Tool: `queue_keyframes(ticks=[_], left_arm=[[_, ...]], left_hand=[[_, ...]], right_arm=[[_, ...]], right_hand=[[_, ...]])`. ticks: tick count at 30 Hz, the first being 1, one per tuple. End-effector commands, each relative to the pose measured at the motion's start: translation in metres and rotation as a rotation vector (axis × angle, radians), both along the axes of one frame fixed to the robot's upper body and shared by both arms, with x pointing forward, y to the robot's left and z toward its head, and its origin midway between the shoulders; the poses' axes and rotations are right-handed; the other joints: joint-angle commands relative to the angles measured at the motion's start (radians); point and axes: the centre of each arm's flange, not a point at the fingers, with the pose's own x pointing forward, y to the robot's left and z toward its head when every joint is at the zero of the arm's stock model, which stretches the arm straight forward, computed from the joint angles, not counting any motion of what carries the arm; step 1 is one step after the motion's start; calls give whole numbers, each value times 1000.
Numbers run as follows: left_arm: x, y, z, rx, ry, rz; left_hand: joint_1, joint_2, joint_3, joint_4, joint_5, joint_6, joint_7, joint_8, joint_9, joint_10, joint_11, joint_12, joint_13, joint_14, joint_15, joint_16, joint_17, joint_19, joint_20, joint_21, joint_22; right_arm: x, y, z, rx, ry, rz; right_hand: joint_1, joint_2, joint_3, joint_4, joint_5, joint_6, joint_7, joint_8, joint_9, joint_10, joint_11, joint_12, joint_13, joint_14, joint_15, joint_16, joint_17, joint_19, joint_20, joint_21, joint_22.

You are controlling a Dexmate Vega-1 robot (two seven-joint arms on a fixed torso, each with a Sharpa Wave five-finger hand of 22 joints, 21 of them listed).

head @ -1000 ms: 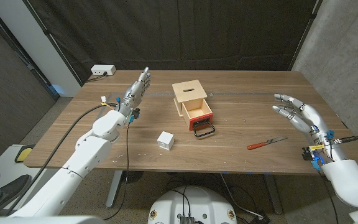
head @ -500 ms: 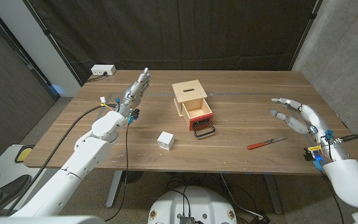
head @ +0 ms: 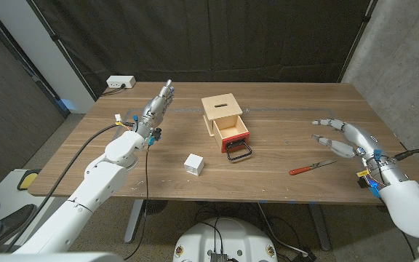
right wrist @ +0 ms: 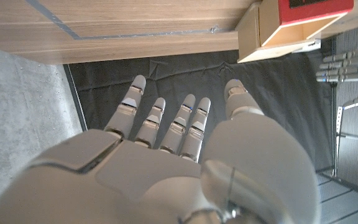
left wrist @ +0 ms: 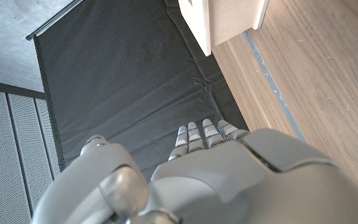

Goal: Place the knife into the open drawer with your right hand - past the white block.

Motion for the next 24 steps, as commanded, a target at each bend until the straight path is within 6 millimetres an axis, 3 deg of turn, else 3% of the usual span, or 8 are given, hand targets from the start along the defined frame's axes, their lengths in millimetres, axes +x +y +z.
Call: queue_keyframes(ticks=[1,7,24], left_arm=[[-6,4,0,-4,6,24],[-6,3,2,-2,-1,21],[-1,1,3,3,6,6]], left_hand=[[-3,5,-8,4,-2,11,2,7,3,14,-6,7,3,8,4,6,4,-2,-22,1,5],[-2,6,-9,4,-3,15,2,7,3,17,-3,7,3,11,2,6,3,-2,-23,1,5],[1,9,-12,3,-5,15,3,3,3,17,-3,2,3,8,-2,2,4,-7,-23,-1,5]], right_arm=[[-4,6,6,-156,39,-95],[-6,12,5,-261,49,-143],[-4,24,10,-473,107,-188]], right_hand=[[21,-4,3,1,-6,6,2,-5,3,4,-2,-4,5,-11,-2,6,4,-41,16,-18,3],[43,-15,-1,-1,-4,8,2,-9,4,0,-4,-11,6,-27,-18,4,3,-97,21,-30,5],[94,-22,4,-7,3,18,2,-8,5,1,-5,-13,7,-8,-59,11,1,-81,3,-14,6]])
